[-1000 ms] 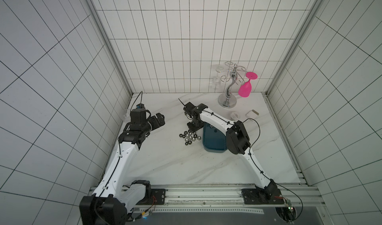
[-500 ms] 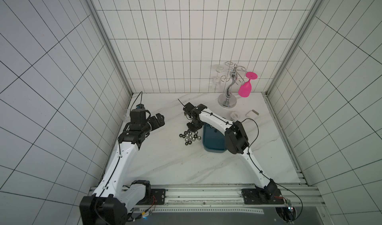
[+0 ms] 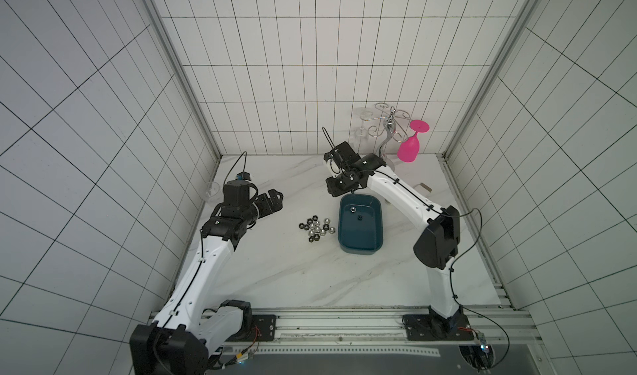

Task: Put the nuts on the desktop into the storage box
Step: Place the nut in the storage box.

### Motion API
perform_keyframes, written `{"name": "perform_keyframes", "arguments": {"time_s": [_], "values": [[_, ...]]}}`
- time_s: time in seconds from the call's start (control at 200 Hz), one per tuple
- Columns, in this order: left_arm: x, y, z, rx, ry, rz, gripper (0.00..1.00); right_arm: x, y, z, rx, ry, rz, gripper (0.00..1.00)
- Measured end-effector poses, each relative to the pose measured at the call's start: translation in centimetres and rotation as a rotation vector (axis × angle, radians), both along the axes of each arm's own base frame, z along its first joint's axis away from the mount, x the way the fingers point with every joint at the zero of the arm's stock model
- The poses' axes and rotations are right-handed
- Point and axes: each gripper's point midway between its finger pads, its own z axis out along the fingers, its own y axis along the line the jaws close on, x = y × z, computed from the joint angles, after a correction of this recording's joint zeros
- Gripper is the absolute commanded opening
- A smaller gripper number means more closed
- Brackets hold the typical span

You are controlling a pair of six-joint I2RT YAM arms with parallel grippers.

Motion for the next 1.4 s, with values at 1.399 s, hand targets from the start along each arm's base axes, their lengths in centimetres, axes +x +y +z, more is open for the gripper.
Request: {"name": "perform_keyframes", "arguments": {"time_s": [1.399], "values": [[3.4, -5.2, -2.2, -0.002, 0.049, -0.079, 0.98, 3.5, -11.8, -15.6, -0.216, 0.292, -0.235, 0.36]]}}
